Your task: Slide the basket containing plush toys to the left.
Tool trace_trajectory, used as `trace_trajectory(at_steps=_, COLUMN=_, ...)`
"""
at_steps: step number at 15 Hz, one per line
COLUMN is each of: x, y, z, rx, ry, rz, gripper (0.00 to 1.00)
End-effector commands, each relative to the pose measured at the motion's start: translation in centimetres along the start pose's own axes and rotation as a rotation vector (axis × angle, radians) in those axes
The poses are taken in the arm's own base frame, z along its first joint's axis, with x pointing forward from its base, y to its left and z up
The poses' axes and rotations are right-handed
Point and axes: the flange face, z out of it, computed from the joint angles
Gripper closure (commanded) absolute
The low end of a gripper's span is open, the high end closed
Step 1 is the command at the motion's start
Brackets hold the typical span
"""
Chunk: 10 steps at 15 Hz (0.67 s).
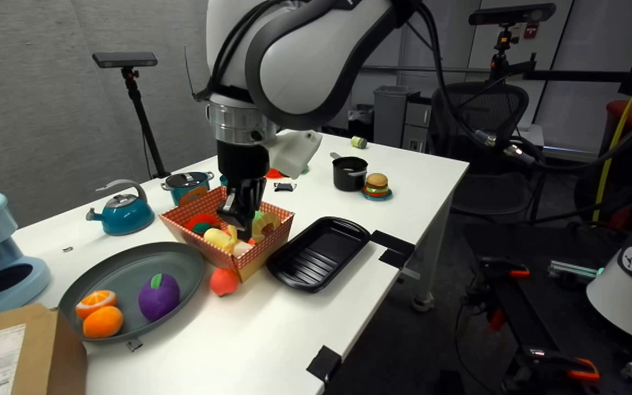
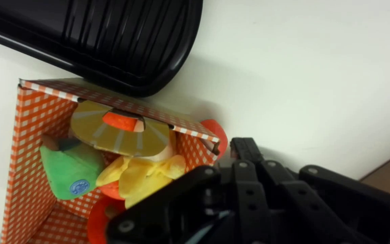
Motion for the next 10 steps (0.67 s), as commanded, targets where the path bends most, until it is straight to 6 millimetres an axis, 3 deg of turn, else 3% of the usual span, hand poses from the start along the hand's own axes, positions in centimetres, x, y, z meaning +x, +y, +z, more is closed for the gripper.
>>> trace_trajectory(at_steps=1, x=-1.6, y=0.4, z=-2.4, rx=-0.005, ry=0.027, rz=-0.013, gripper=0.74)
trace_trajectory(at_steps=3, x=-2.2, y=0.7, z=-2.9, rx=-0.019, ry=0.032, rz=-0.009, gripper=0.66)
trace_trajectory(at_steps=10, x=-7.1, y=4.2, z=-2.8, rx=-0.142, ry=0.029, rz=-0.027, gripper=0.13)
